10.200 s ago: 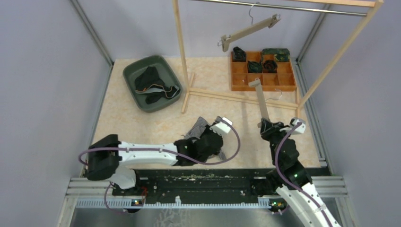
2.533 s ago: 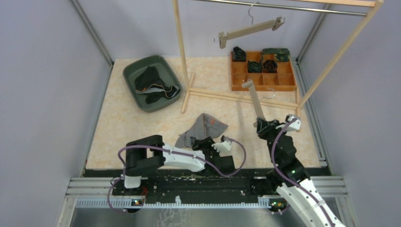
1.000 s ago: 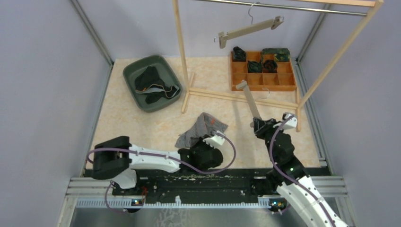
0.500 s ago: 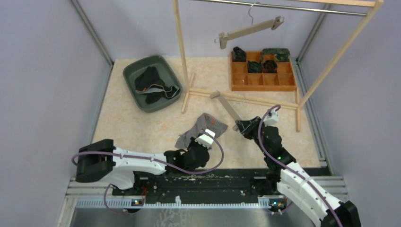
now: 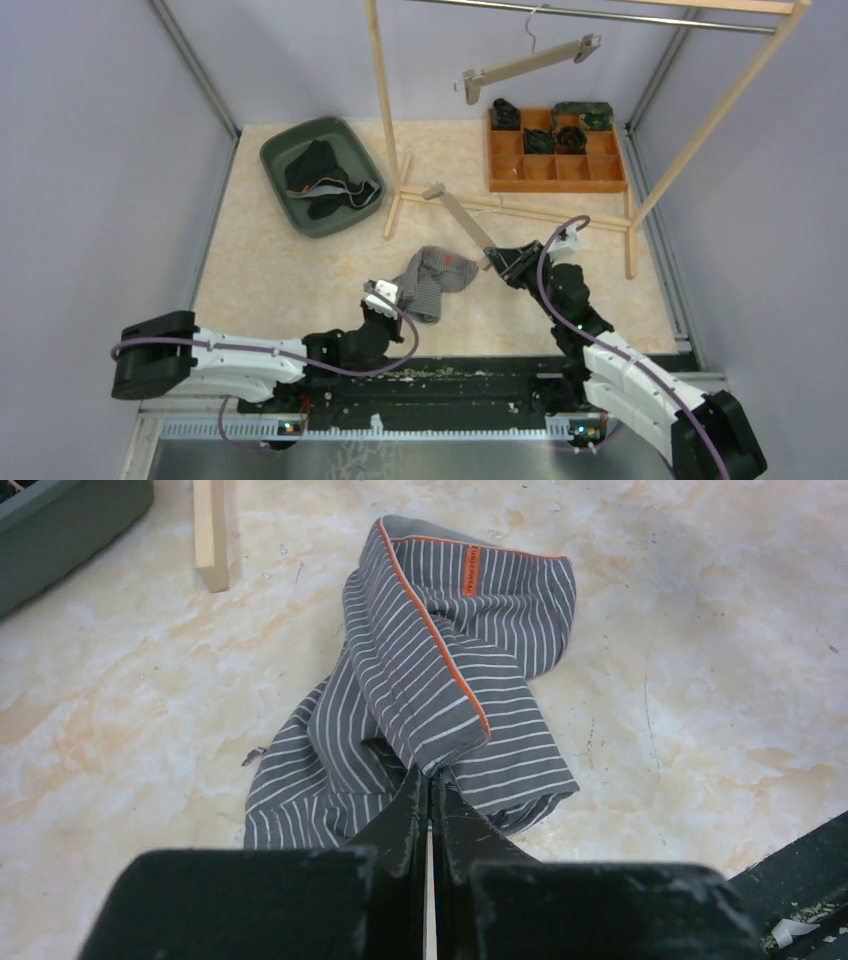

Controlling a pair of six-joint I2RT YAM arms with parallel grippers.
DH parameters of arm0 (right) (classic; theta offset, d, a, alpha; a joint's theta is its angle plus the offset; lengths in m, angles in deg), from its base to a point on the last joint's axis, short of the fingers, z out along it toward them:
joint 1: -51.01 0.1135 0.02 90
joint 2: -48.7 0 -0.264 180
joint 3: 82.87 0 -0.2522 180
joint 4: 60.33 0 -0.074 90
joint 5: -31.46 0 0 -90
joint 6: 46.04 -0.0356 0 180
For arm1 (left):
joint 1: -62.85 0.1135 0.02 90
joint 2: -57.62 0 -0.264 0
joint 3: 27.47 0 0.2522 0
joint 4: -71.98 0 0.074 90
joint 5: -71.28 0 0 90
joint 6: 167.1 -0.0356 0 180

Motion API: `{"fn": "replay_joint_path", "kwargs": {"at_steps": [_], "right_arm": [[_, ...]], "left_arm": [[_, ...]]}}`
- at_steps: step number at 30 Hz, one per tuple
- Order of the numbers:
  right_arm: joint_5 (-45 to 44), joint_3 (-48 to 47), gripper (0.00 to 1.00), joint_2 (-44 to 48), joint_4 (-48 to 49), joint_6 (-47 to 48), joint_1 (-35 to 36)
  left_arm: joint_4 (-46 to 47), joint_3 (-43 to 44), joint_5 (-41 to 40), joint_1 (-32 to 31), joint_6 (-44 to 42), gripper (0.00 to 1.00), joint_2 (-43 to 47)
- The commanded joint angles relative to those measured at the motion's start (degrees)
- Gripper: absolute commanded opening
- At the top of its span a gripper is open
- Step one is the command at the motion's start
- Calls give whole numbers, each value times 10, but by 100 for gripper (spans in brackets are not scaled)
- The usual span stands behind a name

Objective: Clip the underwear to the hanger
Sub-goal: Adjust the underwear at the center of the board.

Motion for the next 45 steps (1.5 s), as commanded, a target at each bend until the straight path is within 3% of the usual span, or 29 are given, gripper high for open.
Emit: {"fn": "replay_joint_path", "kwargs": {"at_steps": [1,8,10,14,19,21,32,36,40,45], "right_arm": [[8,-3,0,-8,78,-4,6],[8,-2,0,-18,85,-1,7],[8,-2,0,-16,81,2,7],[3,-2,0,-11,74,7,7],[-4,-4,0,-1,59,15,7],[-10,-4,0,7,49,20,7],[-69,-27,0,68,-64,60,6],[-112,-41,0,103,-126,81,6],[-138,-51,0,137,-174,100,4],[-161,-58,0,171,-213,113,1]], "left_arm": [[91,-48,6,3,18,0,42],[111,-63,11,3,23,0,35],[106,-58,7,3,24,5,24],[72,-38,-1,3,30,20,-2],[-10,0,-23,3,58,49,-33],[-51,17,-35,3,76,56,-46],[-147,116,-53,2,45,62,-100],[-213,197,-92,6,46,73,-166],[-297,276,-64,44,77,77,-222],[-366,305,-56,57,114,77,-245]]}}
